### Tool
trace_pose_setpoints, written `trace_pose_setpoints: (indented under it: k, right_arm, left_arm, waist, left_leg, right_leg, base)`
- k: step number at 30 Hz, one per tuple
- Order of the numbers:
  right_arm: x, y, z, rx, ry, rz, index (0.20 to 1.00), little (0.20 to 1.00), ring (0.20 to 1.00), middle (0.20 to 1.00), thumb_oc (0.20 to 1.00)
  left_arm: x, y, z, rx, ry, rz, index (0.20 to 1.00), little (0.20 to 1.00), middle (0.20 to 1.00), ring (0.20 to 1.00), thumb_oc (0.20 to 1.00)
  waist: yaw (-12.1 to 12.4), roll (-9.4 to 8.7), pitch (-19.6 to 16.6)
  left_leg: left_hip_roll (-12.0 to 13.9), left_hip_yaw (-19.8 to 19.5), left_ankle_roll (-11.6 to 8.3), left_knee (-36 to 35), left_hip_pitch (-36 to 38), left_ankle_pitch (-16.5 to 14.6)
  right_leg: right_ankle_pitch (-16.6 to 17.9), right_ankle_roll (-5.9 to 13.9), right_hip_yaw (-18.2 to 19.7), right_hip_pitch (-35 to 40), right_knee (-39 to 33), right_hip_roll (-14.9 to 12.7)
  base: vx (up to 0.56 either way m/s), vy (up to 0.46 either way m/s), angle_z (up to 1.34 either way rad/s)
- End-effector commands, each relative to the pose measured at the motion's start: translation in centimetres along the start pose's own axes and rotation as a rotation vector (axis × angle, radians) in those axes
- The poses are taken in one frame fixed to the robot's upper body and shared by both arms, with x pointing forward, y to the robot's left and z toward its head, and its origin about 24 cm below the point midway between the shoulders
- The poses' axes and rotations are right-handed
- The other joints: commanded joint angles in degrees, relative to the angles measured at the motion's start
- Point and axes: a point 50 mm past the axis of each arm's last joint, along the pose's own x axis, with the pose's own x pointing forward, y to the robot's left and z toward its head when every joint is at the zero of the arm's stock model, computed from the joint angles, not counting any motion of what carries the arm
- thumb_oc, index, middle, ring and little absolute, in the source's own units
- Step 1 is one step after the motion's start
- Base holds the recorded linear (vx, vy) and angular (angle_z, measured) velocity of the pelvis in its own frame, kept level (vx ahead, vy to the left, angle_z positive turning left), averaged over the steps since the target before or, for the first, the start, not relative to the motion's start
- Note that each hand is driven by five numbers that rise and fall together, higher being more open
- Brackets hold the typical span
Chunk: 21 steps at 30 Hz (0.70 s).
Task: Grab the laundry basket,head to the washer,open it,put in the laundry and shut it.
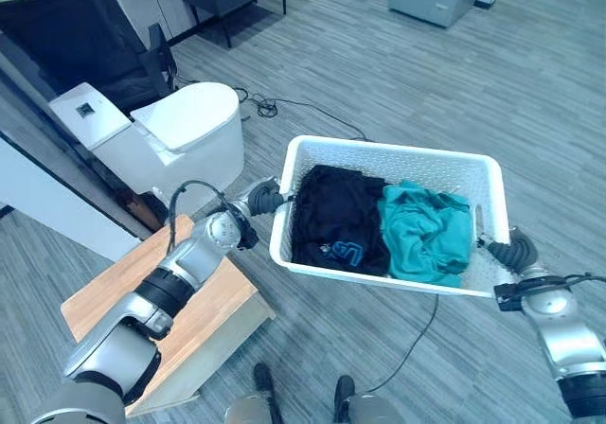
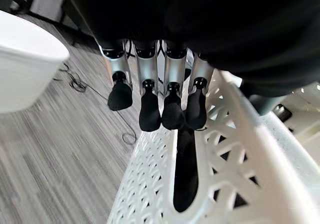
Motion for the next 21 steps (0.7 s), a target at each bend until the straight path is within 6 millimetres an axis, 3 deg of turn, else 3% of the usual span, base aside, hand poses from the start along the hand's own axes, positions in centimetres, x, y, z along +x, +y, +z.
trace_pose_setpoints:
  k: [1, 2, 3, 11, 14, 16, 17, 18, 20, 21]
  right_arm:
    - [0.8, -3.6, 10.4, 0.091, -0.454, -0.112, 0.200, 0.200, 0.200, 0.200, 0.200]
    - [1.0, -4.2, 11.1, 0.085, -0.470, -0.118, 0.200, 0.200, 0.200, 0.200, 0.200]
    - [1.1, -4.5, 11.3, 0.086, -0.473, -0.123, 0.200, 0.200, 0.200, 0.200, 0.200]
    - [0.4, -5.6, 11.9, 0.093, -0.511, -0.121, 0.200, 0.200, 0.200, 0.200, 0.200]
    - [0.2, -6.1, 12.1, 0.108, -0.522, -0.131, 0.200, 0.200, 0.200, 0.200, 0.200]
    - [0.1, -6.4, 12.5, 0.106, -0.539, -0.142, 0.200, 0.200, 0.200, 0.200, 0.200]
    - [0.1, -6.5, 13.1, 0.102, -0.555, -0.143, 0.200, 0.200, 0.200, 0.200, 0.200]
    - [0.1, -6.6, 13.1, 0.102, -0.552, -0.147, 0.200, 0.200, 0.200, 0.200, 0.200]
    - [0.2, -6.3, 13.4, 0.107, -0.557, -0.148, 0.200, 0.200, 0.200, 0.200, 0.200]
    - [0.1, -6.0, 14.0, 0.095, -0.582, -0.130, 0.200, 0.200, 0.200, 0.200, 0.200]
  left_arm:
    - [1.9, 3.8, 8.9, 0.042, -0.327, 0.090, 0.200, 0.200, 0.200, 0.200, 0.200]
    - [2.3, 3.6, 9.4, 0.049, -0.326, 0.076, 0.200, 0.200, 0.200, 0.200, 0.200]
    - [2.4, 3.6, 9.7, 0.052, -0.329, 0.074, 0.200, 0.200, 0.200, 0.200, 0.200]
    - [2.9, 3.3, 10.6, 0.038, -0.342, 0.058, 0.200, 0.200, 0.200, 0.200, 0.200]
    - [2.8, 3.7, 10.7, 0.039, -0.344, 0.063, 0.200, 0.200, 0.200, 0.200, 0.200]
    - [2.8, 4.3, 10.9, 0.046, -0.346, 0.082, 0.200, 0.200, 0.200, 0.200, 0.200]
    - [2.9, 4.2, 11.2, 0.051, -0.347, 0.077, 0.200, 0.200, 0.200, 0.200, 0.200]
    - [2.9, 4.3, 11.2, 0.047, -0.348, 0.082, 0.200, 0.200, 0.200, 0.200, 0.200]
    - [2.9, 4.8, 11.3, 0.047, -0.344, 0.105, 0.200, 0.200, 0.200, 0.200, 0.200]
    - [2.7, 5.4, 10.8, 0.060, -0.333, 0.121, 0.200, 0.200, 0.200, 0.200, 0.200]
  waist:
    - [1.82, -1.59, 1.08]
    - [1.69, -1.86, 1.29]
    - [1.48, -1.75, 1.37]
    - [-0.02, -2.06, 1.29]
    - [-0.26, -2.46, 1.79]
    - [0.09, -3.29, 2.84]
    - [0.27, -3.97, 4.30]
    - [0.18, -4.06, 4.49]
    - [0.83, -3.66, 4.38]
    - [2.31, -2.75, 4.12]
  left_leg:
    - [-1.44, -4.62, -3.04, 2.22, -2.04, -8.43]
    - [-1.98, -8.28, -2.75, 2.15, -1.46, -9.12]
    - [-1.84, -8.74, -2.72, 2.21, -1.66, -8.46]
    - [-0.03, -7.55, -3.09, 2.61, -0.70, -6.71]
    - [1.25, -8.36, -3.37, 4.72, -1.20, -6.56]
    - [1.78, -11.01, -3.22, 9.77, -3.18, -6.24]
    - [0.99, -13.78, -2.79, 17.00, -6.56, -5.96]
    - [0.73, -13.02, -2.47, 18.31, -7.40, -6.61]
    - [-2.25, -12.77, -1.63, 16.98, -9.38, -9.73]
    - [-5.45, -16.20, -2.00, 10.67, -9.75, -8.50]
  right_leg:
    - [-4.02, 5.31, -0.27, 6.98, -6.16, -1.10]
    - [-4.54, 4.76, 1.23, 7.19, -5.62, -0.43]
    - [-4.28, 4.52, 1.31, 7.12, -5.49, -0.03]
    - [-4.90, 2.75, 2.42, 8.23, -5.66, 2.31]
    - [-4.92, 1.95, 3.67, 8.63, -5.84, 3.30]
    - [-4.72, 1.39, 5.34, 8.81, -5.75, 3.68]
    - [-4.33, 0.92, 6.04, 8.31, -5.14, 3.69]
    - [-4.39, 0.85, 5.85, 8.37, -5.28, 3.72]
    - [-4.81, 1.20, 6.39, 8.88, -5.97, 4.34]
    - [-5.30, 1.59, 7.93, 9.47, -5.95, 5.85]
  base:
    - [0.00, -0.135, 0.20]
    - [0.01, -0.125, 0.06]
    - [0.02, -0.168, -0.06]
    - [0.04, -0.095, 0.00]
    - [0.03, -0.110, -0.04]
    - [-0.01, -0.177, -0.10]
    - [-0.03, -0.192, -0.15]
    - [0.00, -0.141, -0.09]
    - [0.16, -0.001, 0.11]
    - [0.20, 0.026, -0.02]
